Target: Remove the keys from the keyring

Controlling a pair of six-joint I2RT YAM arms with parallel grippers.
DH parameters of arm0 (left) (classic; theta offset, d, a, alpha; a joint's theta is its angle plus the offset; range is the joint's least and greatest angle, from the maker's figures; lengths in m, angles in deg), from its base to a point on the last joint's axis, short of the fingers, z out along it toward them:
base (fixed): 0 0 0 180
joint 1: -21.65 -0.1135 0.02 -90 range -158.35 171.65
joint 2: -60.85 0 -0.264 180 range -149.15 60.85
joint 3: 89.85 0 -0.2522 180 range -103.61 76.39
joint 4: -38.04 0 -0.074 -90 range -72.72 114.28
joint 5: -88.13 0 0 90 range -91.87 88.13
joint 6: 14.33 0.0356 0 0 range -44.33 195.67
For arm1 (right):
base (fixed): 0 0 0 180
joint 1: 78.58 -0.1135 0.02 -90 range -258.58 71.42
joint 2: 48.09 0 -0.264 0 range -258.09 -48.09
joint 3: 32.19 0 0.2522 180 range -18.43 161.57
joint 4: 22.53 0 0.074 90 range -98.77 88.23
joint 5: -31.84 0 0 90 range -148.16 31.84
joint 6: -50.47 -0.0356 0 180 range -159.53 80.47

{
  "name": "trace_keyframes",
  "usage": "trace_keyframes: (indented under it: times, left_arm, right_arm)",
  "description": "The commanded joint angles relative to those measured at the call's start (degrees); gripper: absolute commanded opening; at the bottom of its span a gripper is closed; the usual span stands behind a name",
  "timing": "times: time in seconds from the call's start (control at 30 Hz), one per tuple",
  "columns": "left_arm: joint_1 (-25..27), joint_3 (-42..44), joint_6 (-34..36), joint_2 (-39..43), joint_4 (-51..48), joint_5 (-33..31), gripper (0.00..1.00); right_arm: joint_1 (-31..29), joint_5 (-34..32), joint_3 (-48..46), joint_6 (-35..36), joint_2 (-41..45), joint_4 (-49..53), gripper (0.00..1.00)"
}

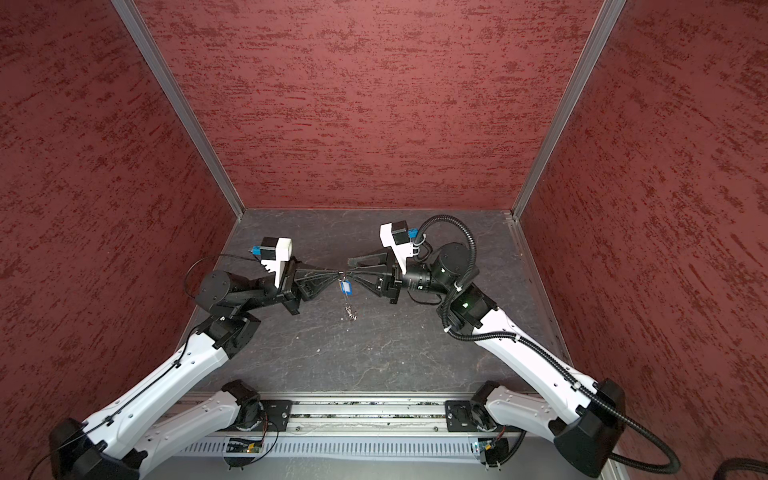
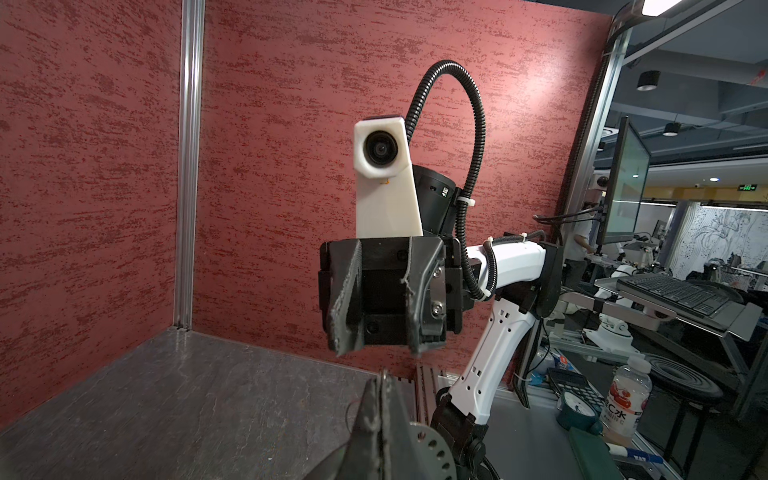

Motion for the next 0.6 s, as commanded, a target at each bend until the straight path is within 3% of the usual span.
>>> trace_keyframes:
  times: [0.0,0.57]
  left_arm:
    - [-0.2,0.1,0.3,0.6,2.0,-0.1,0.0]
    - [-0.2,0.6,0.4,0.8,1.9,-1.2,0.0]
  right_arm:
    - [-0.6,2.5,-0.9,-1.4,0.0,-3.0,0.31]
    - [-1.2,3.3,-1.3,-0.8,-1.6,-2.2,0.13]
